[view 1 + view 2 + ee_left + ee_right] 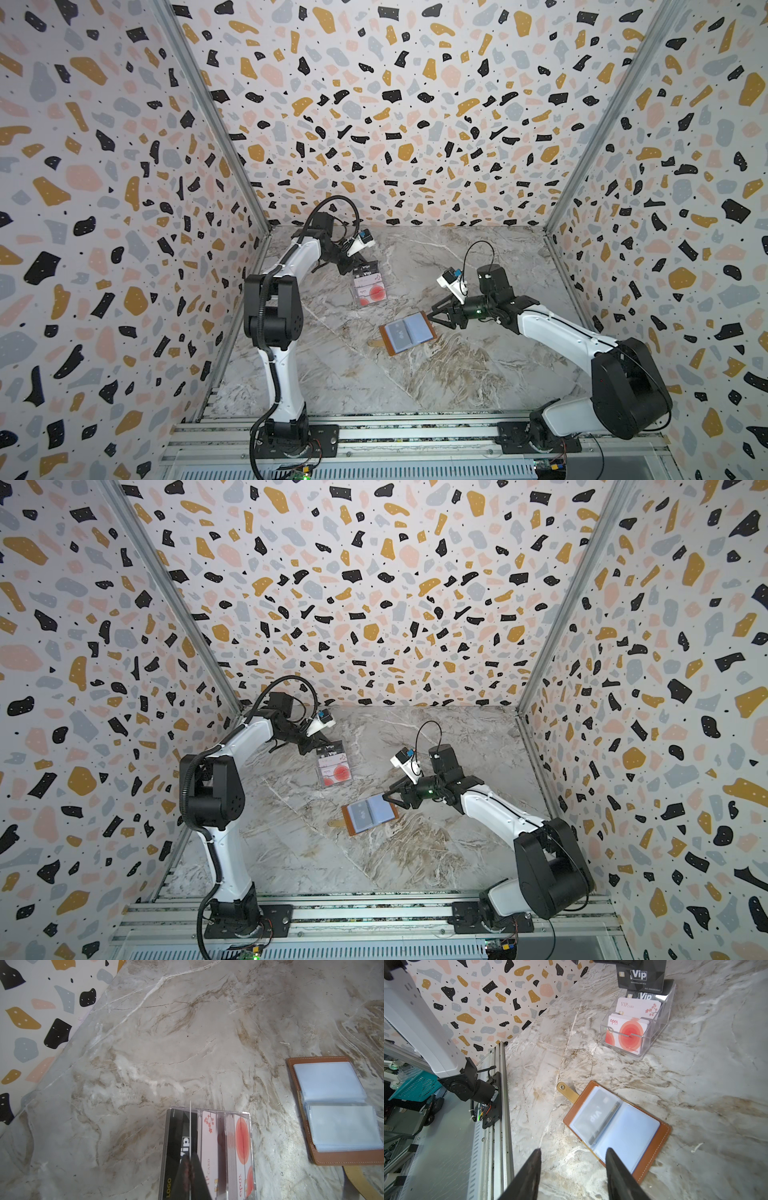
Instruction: Take the credit cards out of the card holder
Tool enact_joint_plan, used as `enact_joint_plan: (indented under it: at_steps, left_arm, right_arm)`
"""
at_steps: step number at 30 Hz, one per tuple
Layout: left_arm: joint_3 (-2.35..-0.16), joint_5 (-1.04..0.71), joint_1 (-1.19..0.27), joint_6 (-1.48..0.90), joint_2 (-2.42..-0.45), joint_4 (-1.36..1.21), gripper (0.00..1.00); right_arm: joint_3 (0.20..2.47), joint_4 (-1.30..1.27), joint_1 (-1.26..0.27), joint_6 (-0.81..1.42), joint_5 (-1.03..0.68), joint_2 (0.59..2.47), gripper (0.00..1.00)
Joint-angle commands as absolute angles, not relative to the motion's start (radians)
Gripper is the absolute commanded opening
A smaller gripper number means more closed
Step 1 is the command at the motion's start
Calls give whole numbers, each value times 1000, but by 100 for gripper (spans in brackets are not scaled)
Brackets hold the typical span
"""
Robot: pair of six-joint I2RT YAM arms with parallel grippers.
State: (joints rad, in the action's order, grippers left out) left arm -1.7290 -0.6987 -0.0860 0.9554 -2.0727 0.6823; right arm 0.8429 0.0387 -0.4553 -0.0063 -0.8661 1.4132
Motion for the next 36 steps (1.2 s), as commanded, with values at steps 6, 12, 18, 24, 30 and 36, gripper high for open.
enact_joint_plan:
  at_steps: [6,12,18,24,30,36]
  left_arm:
    - [-1746,-693,-78,939,-2104,680,0]
    - [-1740,-692,-78,918,-2123,659,0]
    - [-1725,-669,-78,871,-2130,610,4]
    - [-1703,-675,-78,831,-2089,583,28]
    - [-1639,-672,-77,748,-1948,504,36]
    - [-1417,-564,-86,498,-1675,357,37]
  right_arm:
    - [843,28,-447,-4,-877,1379,51]
    - [843,28,-444,-4,-873,1374,51]
    - [841,26,-443,0,-874,1368,51]
    - [838,18,-451,16,-807,1371,51]
    - [845,-3,-529,52,-561,1380,58]
    - [861,-45,-712,104,-304,1432,68]
